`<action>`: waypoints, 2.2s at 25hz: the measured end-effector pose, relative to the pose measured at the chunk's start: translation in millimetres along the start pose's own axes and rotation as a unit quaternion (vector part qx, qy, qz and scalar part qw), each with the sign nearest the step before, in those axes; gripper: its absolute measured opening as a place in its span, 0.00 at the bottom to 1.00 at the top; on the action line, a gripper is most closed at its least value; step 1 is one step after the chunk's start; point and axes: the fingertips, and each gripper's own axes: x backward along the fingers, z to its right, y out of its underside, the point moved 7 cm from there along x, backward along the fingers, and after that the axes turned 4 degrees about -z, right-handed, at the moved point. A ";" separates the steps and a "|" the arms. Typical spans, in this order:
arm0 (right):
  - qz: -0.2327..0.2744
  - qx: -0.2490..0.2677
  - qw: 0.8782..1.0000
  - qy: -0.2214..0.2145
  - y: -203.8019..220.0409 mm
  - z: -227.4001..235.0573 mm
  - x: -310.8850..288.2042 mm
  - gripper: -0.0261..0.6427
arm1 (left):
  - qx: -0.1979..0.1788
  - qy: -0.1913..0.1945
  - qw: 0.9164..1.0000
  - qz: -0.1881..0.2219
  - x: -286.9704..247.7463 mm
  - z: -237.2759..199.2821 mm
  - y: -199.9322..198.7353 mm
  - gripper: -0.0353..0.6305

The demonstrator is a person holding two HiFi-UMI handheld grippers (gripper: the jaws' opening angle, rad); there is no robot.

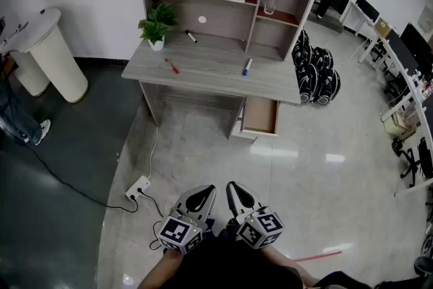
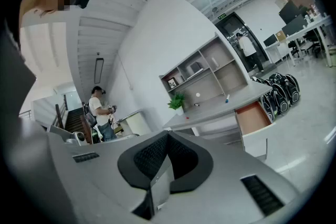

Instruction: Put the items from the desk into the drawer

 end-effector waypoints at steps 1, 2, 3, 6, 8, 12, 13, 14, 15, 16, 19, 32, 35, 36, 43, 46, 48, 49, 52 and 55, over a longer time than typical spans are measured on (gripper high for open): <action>0.001 -0.002 1.000 -0.001 0.9 -2.0 -3.2 0.05 | 0.002 -0.003 1.000 -0.001 1.4 -4.2 -1.5 0.04; 0.002 -0.004 1.000 -0.001 1.6 -4.0 -6.1 0.05 | 0.003 -0.006 1.000 -0.003 2.9 -8.2 -2.9 0.04; 0.004 -0.005 1.000 -0.001 2.1 -5.9 -8.8 0.05 | 0.003 -0.009 1.000 -0.004 4.3 -11.8 -4.0 0.04; 0.010 -0.004 1.000 0.001 3.6 -12.7 -15.8 0.05 | -0.003 -0.015 1.000 -0.006 10.3 -21.2 -6.4 0.04; 0.018 -0.005 1.000 -0.001 6.4 -17.5 -20.2 0.05 | -0.006 -0.013 1.000 -0.004 14.7 -26.7 -7.0 0.04; 0.027 -0.018 0.999 0.014 14.7 -24.5 -26.0 0.05 | -0.005 -0.006 1.000 0.001 23.2 -32.2 -5.9 0.04; 0.027 -0.020 0.999 0.018 17.9 -26.9 -25.8 0.05 | -0.001 -0.005 1.000 -0.001 25.8 -32.7 -4.0 0.04; 0.025 -0.021 0.999 0.021 21.5 -29.2 -25.3 0.05 | 0.002 -0.004 1.000 -0.003 28.3 -33.4 -1.4 0.04; 0.023 -0.020 0.999 0.022 25.1 -31.3 -24.9 0.05 | 0.006 -0.004 1.000 -0.006 30.6 -34.7 1.3 0.04; 0.020 -0.020 0.999 0.021 28.1 -32.8 -25.0 0.05 | 0.011 -0.006 1.000 -0.010 32.7 -36.5 3.7 0.04; 0.017 -0.024 0.999 0.016 30.5 -33.7 -24.2 0.05 | 0.020 -0.016 1.000 -0.013 37.6 -41.3 8.1 0.04; -0.006 -0.032 0.999 -0.002 12.8 -7.9 -74.8 0.05 | 0.024 -0.043 0.999 -0.022 1.8 -74.1 -6.5 0.04; -0.010 -0.033 0.999 -0.003 -1.0 6.7 -94.3 0.05 | 0.020 -0.045 0.998 -0.025 -19.1 -86.3 -13.6 0.04; -0.010 -0.032 0.999 -0.002 -6.2 12.1 -100.9 0.05 | 0.019 -0.046 0.998 -0.026 -26.7 -90.4 -16.6 0.04; -0.006 -0.036 0.999 0.006 -47.7 56.7 -150.9 0.05 | 0.008 -0.051 0.998 -0.024 -82.4 -118.3 -44.6 0.04; -0.004 -0.034 0.999 0.004 -64.9 74.9 -174.0 0.05 | 0.004 -0.061 0.998 -0.020 -106.4 -134.4 -51.5 0.04; -0.004 -0.035 0.999 0.006 -75.0 85.8 -187.7 0.05 | 0.004 -0.069 0.997 -0.021 -121.1 -143.3 -58.1 0.04; -0.005 -0.035 0.999 0.007 -78.9 91.1 -194.0 0.05 | 0.004 -0.072 0.997 -0.022 -128.0 -147.0 -61.0 0.04; -0.010 -0.036 0.999 0.011 -88.0 106.7 -212.3 0.05 | 0.006 -0.075 0.997 -0.024 -147.9 -158.1 -66.1 0.04; -0.016 -0.034 0.999 0.017 -95.9 122.2 -228.0 0.05 | 0.005 -0.078 0.997 -0.026 -165.7 -167.9 -69.0 0.04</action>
